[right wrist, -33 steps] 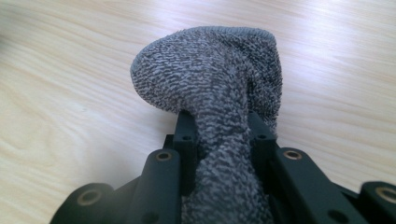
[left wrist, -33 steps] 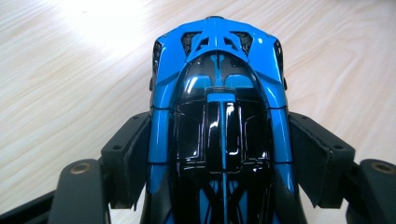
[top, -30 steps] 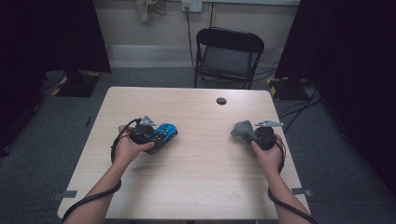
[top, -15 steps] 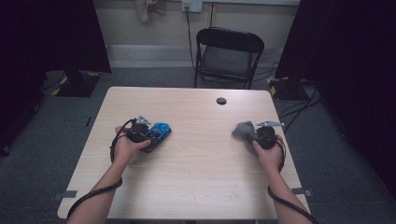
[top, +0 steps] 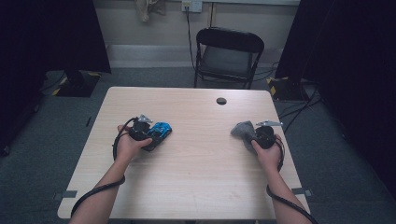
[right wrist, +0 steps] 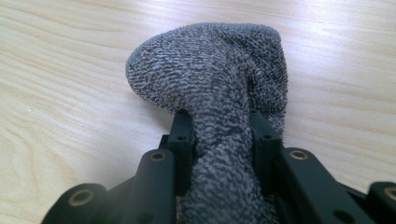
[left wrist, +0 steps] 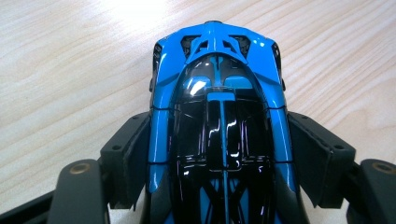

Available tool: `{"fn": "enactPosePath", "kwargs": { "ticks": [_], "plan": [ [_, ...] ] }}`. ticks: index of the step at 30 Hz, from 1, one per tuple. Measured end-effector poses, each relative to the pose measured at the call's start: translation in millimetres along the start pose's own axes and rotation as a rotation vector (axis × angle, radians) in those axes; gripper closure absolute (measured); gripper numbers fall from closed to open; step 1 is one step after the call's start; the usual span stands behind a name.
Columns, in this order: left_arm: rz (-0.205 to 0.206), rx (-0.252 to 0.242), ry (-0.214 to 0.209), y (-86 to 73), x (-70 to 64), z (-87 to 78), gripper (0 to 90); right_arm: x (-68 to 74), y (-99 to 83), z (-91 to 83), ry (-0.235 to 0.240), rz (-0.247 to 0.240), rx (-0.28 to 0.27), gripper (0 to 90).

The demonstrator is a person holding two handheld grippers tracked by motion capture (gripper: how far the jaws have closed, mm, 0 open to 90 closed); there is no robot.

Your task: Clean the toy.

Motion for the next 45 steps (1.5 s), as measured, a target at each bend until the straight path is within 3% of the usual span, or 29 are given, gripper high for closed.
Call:
{"fn": "enactPosePath", "kwargs": {
  "ticks": [7,10,15,21,24,33,38,45],
  "plan": [
    [-0.017,0.012,0.007,-2.0,0.6,-0.9,27.4,1.8,0.3,-0.6,0.006,-0.003,0.003,60.3],
    [-0.039,-0.021,0.001,-0.6,0.6,-0.8,26.9,2.4,0.7,-0.7,0.002,-0.001,0.003,56.6],
    [-0.049,-0.021,-0.002,-0.7,0.8,-2.0,26.7,3.2,1.2,-1.7,0.007,0.001,0.01,51.1],
    [-0.053,-0.02,-0.001,-0.8,0.2,-5.5,25.1,2.0,0.9,-3.7,-0.008,-0.009,0.016,41.2],
    [-0.054,-0.02,-0.001,0.6,-1.0,-8.2,23.8,2.0,2.4,-6.0,-0.027,-0.017,0.017,29.8],
    [-0.037,-0.04,0.003,10.8,-4.2,-20.4,22.1,9.6,6.5,-12.4,0.011,-0.026,0.024,20.6],
    [-0.029,-0.065,-0.015,17.4,-13.9,-30.6,21.8,15.2,11.3,-21.6,0.043,-0.024,0.016,18.1],
    [-0.009,-0.077,-0.034,13.7,-21.9,-44.4,21.0,20.6,11.7,-37.7,0.076,-0.031,0.004,15.8]
  ]
}}
Point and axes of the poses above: each handheld gripper's, and its own axes: z roughly forward along the jaws, y roughly out of its top, x roughly to its left, the point moved 9 cm from there along z, roughly forward along the jaws, and after that the axes turned 10 degrees about -x, right-handed, at the moved point
